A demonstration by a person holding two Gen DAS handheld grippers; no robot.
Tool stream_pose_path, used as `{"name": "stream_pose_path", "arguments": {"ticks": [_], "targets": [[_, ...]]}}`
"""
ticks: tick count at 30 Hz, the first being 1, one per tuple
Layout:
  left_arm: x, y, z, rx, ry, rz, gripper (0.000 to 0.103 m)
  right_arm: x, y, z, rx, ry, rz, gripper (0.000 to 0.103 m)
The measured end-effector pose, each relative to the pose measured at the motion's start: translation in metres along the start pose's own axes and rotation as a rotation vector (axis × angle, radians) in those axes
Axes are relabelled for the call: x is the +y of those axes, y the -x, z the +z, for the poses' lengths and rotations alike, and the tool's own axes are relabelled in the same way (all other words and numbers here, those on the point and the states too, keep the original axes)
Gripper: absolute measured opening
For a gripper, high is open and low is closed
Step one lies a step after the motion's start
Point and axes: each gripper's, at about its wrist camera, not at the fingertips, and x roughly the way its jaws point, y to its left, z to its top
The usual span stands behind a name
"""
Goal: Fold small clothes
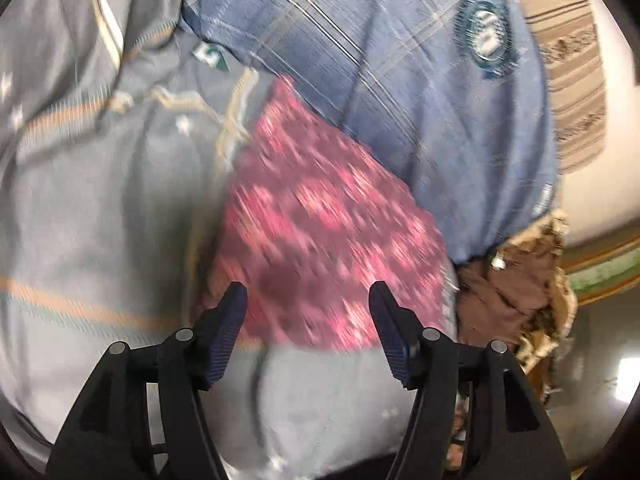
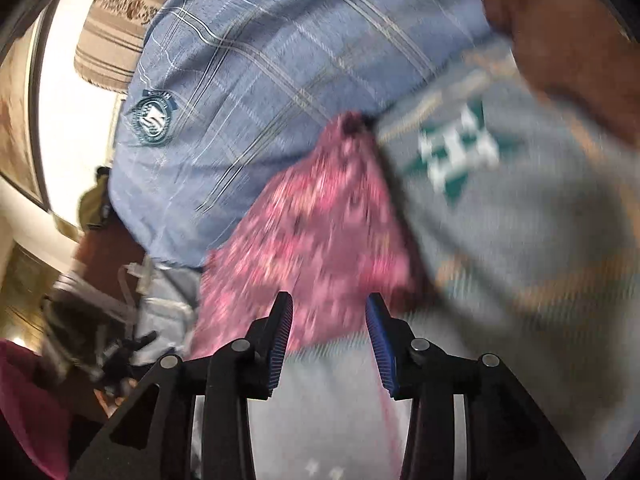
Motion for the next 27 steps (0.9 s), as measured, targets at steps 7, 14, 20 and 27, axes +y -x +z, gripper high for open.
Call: {"name": "stream_pose_path", "arguments": {"ticks": [7, 14, 20, 27], "targets": [[0.010, -0.055, -0.025, 0.065, 0.065, 0.028, 0.066, -0.022, -0.029, -0.004, -0.026, -0.223, 0.042, 0.053], [0.011, -0.052, -0.004, -0.002, 0.153, -0.025, 0.006, -0.006, -0.040, 0.018, -0.124, -0.167, 0.033, 0.005], [0.006, -0.046, -0.007, -0.035, 0.063, 0.061, 0.006, 0.015, 0.008, 0.024, -0.217, 0.021, 0.018, 0.004], [0.041, -0.058, -0.022, 0.037, 0.134, 0.050, 0.007, -0.039, -0.022, -0.006, -0.105, -0.064, -0.104, 0.005]]}}
